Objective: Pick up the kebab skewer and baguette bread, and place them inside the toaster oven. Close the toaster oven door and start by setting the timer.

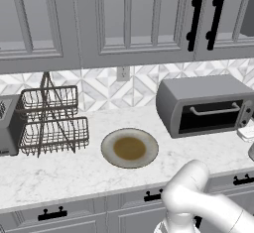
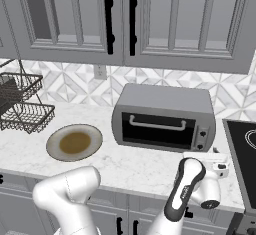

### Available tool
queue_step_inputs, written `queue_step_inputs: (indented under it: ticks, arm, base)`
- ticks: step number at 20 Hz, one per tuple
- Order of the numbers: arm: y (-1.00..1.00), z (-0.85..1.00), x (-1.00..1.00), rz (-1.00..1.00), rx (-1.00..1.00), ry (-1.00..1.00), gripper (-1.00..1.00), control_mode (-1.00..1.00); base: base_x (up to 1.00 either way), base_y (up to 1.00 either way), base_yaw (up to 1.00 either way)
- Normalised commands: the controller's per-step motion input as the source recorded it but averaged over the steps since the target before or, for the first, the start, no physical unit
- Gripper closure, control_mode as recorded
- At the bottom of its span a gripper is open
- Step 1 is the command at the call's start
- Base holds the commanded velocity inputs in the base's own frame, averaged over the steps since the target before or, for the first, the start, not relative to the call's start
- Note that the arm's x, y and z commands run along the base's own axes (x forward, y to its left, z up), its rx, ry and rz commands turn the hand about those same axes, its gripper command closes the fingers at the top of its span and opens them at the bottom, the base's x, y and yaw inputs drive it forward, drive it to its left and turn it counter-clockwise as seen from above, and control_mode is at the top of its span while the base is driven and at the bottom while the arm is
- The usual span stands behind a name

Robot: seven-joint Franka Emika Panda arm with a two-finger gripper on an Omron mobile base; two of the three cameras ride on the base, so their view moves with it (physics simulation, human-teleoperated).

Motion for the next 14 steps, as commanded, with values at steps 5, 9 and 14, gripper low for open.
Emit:
queue_step_inputs:
  ticks: [5, 9, 14]
  arm:
    - [0.25, 0.0, 0.0, 0.0, -0.01, 0.0, -1.0, -1.0]
    - [0.22, 0.0, 0.0, -0.01, -0.02, 0.0, -1.0, -1.0]
    - [0.0, 0.0, 0.03, -0.02, -0.01, 0.0, -1.0, -1.0]
  base:
    - [0.0, 0.0, 0.0]
    - [0.0, 0.0, 0.0]
    - [0.0, 0.0, 0.0]
